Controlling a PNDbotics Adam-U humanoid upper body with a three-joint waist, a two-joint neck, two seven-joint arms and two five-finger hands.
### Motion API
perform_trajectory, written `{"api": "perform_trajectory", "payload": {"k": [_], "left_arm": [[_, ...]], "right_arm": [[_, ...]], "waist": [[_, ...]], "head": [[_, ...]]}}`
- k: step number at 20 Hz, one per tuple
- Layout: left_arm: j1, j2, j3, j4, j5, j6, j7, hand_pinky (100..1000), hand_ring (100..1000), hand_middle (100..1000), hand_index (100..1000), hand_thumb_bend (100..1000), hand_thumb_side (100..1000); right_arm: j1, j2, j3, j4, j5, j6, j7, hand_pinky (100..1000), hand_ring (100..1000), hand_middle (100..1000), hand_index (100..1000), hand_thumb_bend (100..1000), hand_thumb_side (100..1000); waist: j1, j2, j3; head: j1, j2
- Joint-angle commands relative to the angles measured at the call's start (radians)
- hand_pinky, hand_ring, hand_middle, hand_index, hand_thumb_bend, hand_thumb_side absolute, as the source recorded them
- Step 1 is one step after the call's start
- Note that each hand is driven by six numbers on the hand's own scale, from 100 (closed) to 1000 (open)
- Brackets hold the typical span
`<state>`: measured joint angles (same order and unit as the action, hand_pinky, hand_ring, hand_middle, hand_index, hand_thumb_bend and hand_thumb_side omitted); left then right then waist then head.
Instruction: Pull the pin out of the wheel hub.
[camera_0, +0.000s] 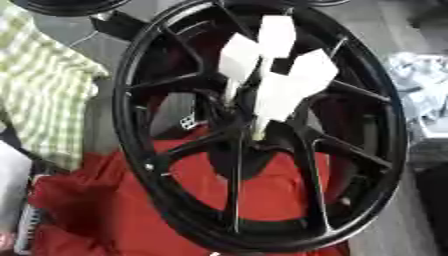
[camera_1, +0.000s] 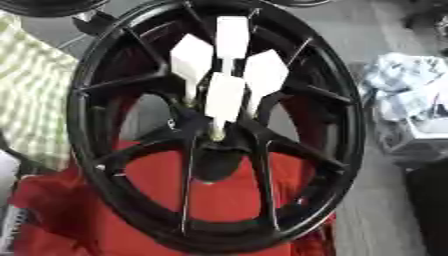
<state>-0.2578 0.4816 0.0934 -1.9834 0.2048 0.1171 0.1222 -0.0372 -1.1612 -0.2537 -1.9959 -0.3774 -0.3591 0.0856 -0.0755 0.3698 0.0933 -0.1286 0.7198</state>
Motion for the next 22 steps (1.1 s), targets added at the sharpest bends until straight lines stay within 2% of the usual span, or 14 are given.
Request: {"api": "perform_trajectory", "payload": {"k": [1,8,18,22], "left_arm": [[0.000,0.010,0.014,-0.017,-0.005,-0.008,0.005,566,684,603,740,100,745],[0.004,0.010,0.016,-0.017,-0.008,-0.020,0.011,565,684,603,740,100,742],[-0.002,0.010,0.014,-0.017,-0.006,-0.019,0.011,565,685,604,741,100,744],[-0.006,0.010,0.011,-0.017,-0.005,-0.017,0.007,565,686,604,741,100,746]], "right_arm": [[0.000,-0.024,-0.021,-0.004,0.002,-0.006,0.004,948,910,821,916,100,337],[0.004,-0.028,-0.013,-0.004,0.025,-0.002,0.005,947,908,821,914,100,323],[-0.010,-0.036,0.018,-0.004,0.078,0.002,0.026,942,908,818,904,100,263],[-0.030,-0.051,0.044,-0.004,0.133,-0.012,0.062,935,912,823,907,100,218]], "waist": [[0.008,-0.016,0.001],[0.017,-0.013,0.005],[0.014,-0.012,0.010],[0.009,-0.011,0.016]], "head": [[0.003,-0.006],[0.003,-0.030],[-0.023,-0.031],[-0.031,-0.034]]}}
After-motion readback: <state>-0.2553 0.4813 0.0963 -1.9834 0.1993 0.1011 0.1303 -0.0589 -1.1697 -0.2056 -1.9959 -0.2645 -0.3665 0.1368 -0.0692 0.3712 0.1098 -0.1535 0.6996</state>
